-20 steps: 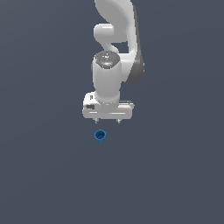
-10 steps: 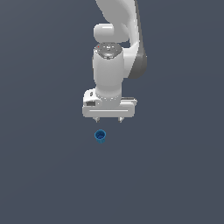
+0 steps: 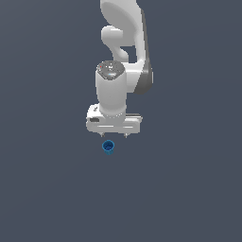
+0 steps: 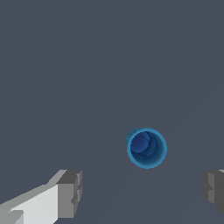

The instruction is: Pick up the object and move it to a goal position.

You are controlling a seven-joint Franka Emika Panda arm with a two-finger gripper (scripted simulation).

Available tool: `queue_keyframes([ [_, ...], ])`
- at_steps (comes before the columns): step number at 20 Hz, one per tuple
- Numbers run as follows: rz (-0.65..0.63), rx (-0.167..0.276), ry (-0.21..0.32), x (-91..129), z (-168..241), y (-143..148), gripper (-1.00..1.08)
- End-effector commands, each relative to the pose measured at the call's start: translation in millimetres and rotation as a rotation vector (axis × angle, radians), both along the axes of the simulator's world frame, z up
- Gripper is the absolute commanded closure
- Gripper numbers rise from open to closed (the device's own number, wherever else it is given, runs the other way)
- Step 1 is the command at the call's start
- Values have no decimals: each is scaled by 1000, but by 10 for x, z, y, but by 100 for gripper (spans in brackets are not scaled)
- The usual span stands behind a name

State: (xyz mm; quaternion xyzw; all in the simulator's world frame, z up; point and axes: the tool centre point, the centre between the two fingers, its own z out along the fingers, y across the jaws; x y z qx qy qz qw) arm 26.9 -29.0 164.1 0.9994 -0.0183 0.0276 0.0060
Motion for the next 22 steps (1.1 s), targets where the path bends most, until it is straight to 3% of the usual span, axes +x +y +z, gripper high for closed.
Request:
queue_keyframes([
  [1, -27, 4, 14, 0, -179, -82, -92],
  [9, -100, 15, 48, -24, -654, -296, -92],
  [22, -111, 16, 54, -41, -919, -328, -92],
])
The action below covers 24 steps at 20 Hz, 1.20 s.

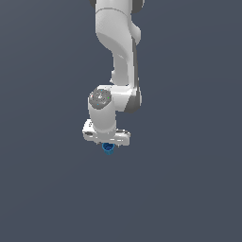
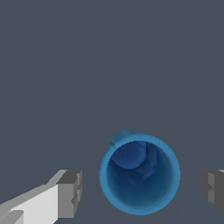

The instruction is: Pick up the object and move it to a goal position.

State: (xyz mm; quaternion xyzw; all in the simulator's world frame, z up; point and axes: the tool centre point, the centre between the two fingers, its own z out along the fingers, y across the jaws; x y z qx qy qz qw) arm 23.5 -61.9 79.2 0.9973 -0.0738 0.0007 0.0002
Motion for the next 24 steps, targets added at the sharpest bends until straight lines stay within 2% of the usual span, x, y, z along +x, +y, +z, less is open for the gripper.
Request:
queue_keyframes([
  [1, -1, 0, 1, -9, -129, -2, -92],
  [10, -2, 0, 1, -1, -389, -5, -92],
  [11, -2, 0, 1, -1, -389, -5, 108],
  [24, -2, 0, 1, 16, -372, 23, 108],
])
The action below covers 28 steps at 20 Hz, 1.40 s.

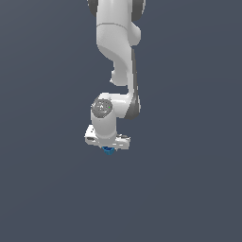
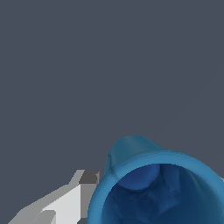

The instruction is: Pick up the object and move it to a goal position.

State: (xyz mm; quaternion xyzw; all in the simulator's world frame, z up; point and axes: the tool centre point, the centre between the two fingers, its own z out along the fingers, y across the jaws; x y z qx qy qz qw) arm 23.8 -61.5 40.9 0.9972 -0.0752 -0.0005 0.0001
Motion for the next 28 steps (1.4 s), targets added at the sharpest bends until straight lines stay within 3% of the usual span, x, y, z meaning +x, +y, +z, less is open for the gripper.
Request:
queue_keyframes([
  [1, 1, 0, -1, 27, 22, 40, 108],
  [8, 1, 0, -1, 218, 157, 324, 108],
  [21, 1, 0, -1, 781, 538, 1123, 108],
  [28, 1, 0, -1, 957, 645, 1348, 108],
])
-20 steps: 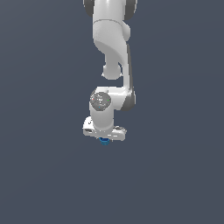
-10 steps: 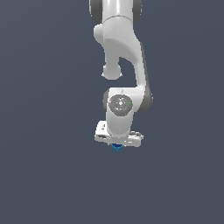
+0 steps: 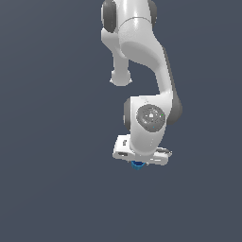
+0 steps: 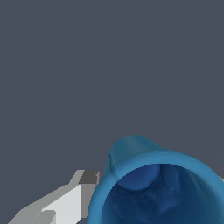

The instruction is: Pick up the object and move it to a goal position.

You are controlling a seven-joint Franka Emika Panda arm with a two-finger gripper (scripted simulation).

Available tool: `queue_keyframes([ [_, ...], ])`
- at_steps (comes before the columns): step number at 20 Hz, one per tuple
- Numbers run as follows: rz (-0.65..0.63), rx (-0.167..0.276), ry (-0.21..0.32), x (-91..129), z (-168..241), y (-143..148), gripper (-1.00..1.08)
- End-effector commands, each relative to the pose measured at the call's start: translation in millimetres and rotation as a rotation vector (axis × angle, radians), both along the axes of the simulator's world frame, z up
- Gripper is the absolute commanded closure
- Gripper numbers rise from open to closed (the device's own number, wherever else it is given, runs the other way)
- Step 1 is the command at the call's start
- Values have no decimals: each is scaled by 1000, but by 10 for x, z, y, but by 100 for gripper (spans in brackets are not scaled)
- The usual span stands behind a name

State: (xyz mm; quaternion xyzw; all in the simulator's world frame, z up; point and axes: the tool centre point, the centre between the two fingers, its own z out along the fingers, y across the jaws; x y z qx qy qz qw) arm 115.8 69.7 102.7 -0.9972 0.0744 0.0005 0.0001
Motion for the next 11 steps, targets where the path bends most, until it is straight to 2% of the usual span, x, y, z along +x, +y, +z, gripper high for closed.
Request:
queue_keyframes([
  [1, -1, 0, -1, 52, 36, 55, 108],
  [11, -1, 0, -1, 110, 64, 115, 108],
])
